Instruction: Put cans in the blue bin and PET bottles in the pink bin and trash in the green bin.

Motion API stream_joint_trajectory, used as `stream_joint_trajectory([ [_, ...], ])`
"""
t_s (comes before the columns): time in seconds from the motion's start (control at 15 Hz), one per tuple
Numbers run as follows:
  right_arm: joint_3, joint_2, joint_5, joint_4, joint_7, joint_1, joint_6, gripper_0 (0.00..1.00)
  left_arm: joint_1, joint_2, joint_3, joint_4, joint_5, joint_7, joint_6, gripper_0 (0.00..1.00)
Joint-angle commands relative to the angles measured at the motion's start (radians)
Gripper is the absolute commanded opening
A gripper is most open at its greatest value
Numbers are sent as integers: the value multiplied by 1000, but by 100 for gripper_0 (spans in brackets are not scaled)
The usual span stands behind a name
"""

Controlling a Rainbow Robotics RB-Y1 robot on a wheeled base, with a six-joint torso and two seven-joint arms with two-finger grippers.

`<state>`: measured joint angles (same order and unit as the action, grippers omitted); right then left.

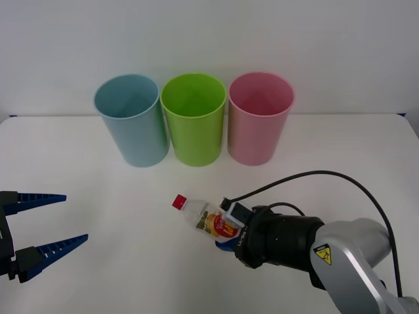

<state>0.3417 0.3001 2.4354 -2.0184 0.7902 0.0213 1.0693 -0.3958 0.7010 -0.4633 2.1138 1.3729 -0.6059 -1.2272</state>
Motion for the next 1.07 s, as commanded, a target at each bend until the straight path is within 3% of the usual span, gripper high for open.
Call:
stream_joint_trajectory([
  [0.07, -89, 27, -151, -180, -2, 115, 0, 0, 0, 0, 0, 0, 0, 0, 0, 100],
  [0.2, -153, 56, -256, -304, 4, 187, 1, 0, 0, 0, 0, 0, 0, 0, 0, 100],
  [0.27, -207, 57, -345, -364, 3, 227, 1, 0, 0, 0, 0, 0, 0, 0, 0, 100],
  [0.47, -322, 36, -547, -428, -2, 241, -14, 0, 0, 0, 0, 0, 0, 0, 0, 100],
  [0.6, -382, 5, -625, -433, 9, 209, -43, 0, 0, 0, 0, 0, 0, 0, 0, 100],
  [0.87, -423, -13, -625, -433, 96, 131, -184, 0, 0, 0, 0, 0, 0, 0, 0, 100],
  [1.07, -428, -13, -541, -425, 221, 46, -255, 0, 0, 0, 0, 0, 0, 0, 0, 100],
])
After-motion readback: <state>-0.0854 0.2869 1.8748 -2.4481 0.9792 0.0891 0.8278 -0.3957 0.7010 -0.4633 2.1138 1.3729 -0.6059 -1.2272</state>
